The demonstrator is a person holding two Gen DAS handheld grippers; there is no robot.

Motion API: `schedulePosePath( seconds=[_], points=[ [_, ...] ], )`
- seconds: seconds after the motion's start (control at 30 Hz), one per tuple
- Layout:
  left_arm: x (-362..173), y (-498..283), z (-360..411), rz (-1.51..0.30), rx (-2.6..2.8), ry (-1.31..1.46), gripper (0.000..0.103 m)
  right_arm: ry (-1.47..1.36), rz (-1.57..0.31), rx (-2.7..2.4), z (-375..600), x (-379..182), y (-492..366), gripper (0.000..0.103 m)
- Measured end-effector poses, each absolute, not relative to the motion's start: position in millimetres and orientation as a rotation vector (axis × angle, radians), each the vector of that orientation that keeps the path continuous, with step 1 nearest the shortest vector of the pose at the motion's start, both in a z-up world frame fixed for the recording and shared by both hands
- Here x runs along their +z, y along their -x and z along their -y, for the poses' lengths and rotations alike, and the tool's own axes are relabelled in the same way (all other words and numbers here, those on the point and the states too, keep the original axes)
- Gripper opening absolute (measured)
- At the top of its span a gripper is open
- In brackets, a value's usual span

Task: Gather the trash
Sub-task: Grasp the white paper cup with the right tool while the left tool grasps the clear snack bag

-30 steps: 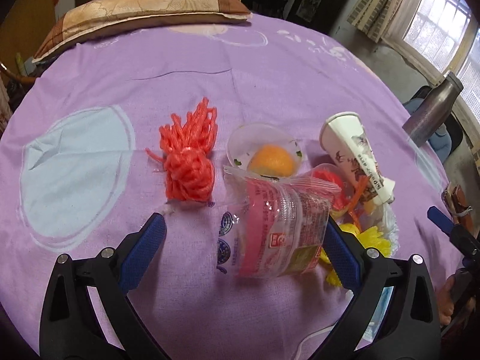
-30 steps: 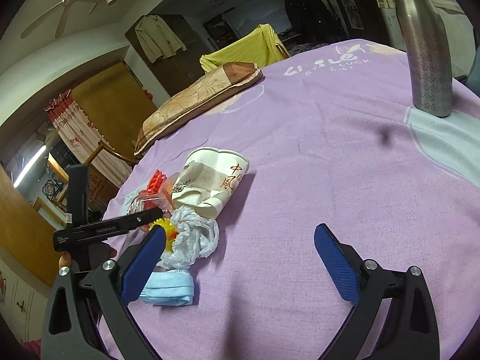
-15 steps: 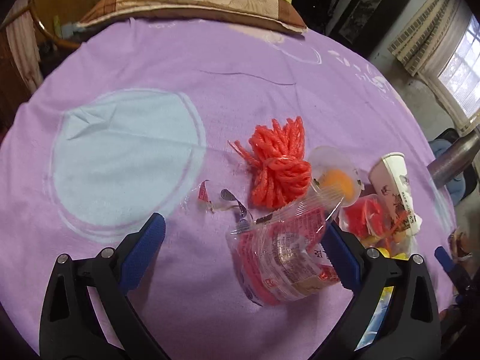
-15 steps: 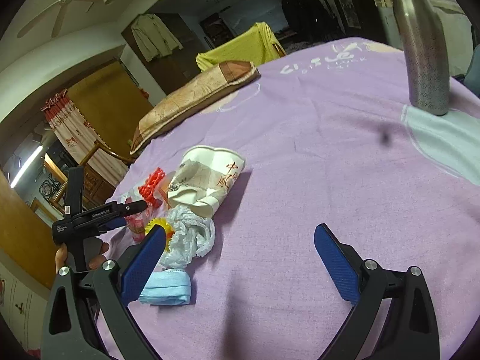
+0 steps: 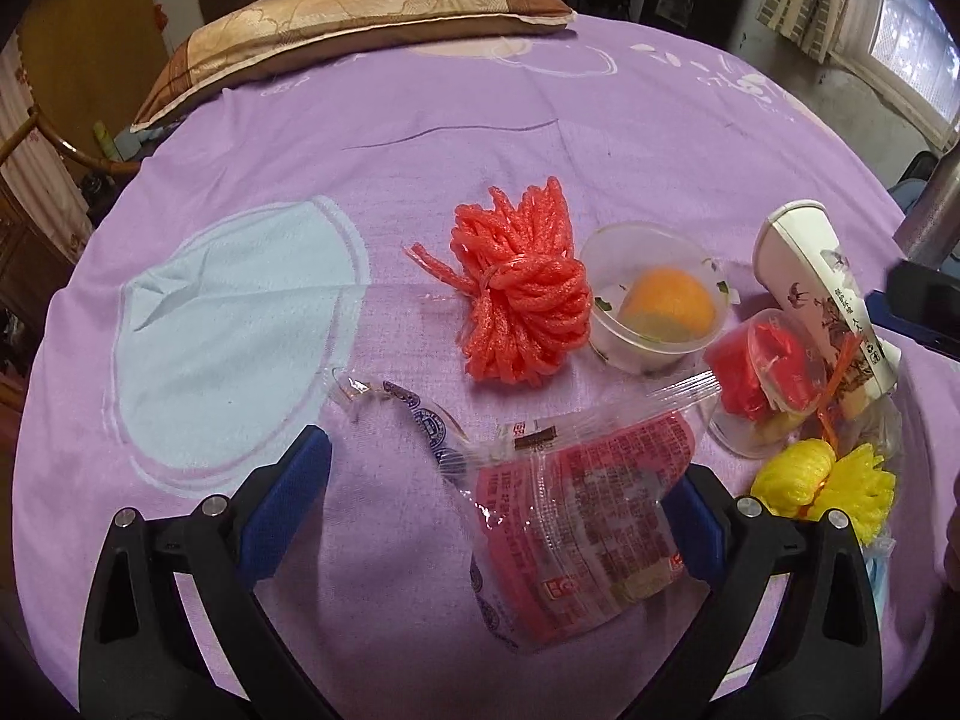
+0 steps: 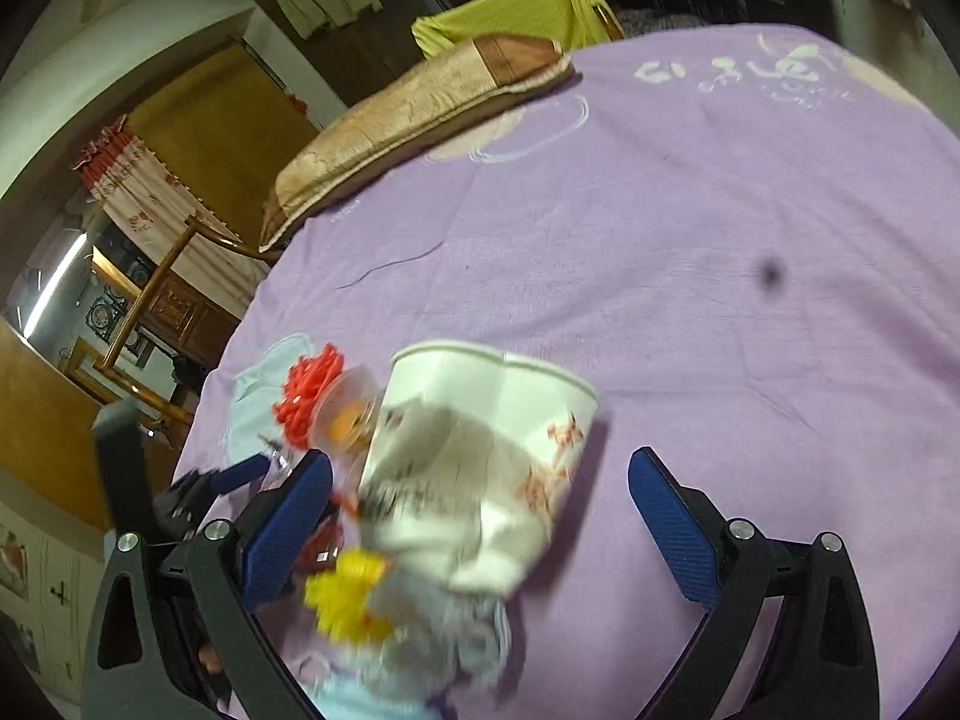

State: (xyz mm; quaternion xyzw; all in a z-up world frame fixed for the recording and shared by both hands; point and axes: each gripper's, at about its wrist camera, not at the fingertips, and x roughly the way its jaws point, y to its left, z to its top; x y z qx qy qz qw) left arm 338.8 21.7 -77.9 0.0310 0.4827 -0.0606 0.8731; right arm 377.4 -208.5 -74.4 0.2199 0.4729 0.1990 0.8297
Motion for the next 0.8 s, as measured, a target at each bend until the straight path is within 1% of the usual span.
schedulePosePath(
  seconds=[0.17,0.3,0.4,0.43,0.47,0.67,0.8],
  points=[
    [-77.7,-339.4,-21.1,-1.009,-0.120,-0.068,0.098,-0.502,-1.049,0.480,200.9,-90.6,-384.3,0.097],
    [-76.8,-339.9,-20.6,-1.010,-0.120,-0.068,0.098,-0.496,-1.055,0.525,192.8,-91.8,-382.7,0.097],
    [-76.1,-338.7,-21.0,-1.011,-0.124,-0.064,0.097,-0.438,-1.036,0.525,183.2,-90.6,-379.6,0.097],
    [-75.2,-337.9,-20.8,-1.011,-0.132,-0.060,0.097,-0.424,-1.024,0.518,181.9,-89.9,-378.5,0.084],
    [-73.8,-337.1,-20.5,-1.008,-0.146,-0.056,0.097,-0.401,-1.003,0.509,181.0,-88.2,-376.8,0.078],
    [-61.3,-330.2,-19.0,-0.944,-0.177,-0.057,0.096,-0.413,-0.877,0.434,203.8,-68.9,-369.9,0.078],
    [-60.1,-331.1,-21.2,-0.952,-0.204,-0.020,0.096,-0.346,-0.795,0.341,212.7,-53.9,-364.1,0.079]
  ],
)
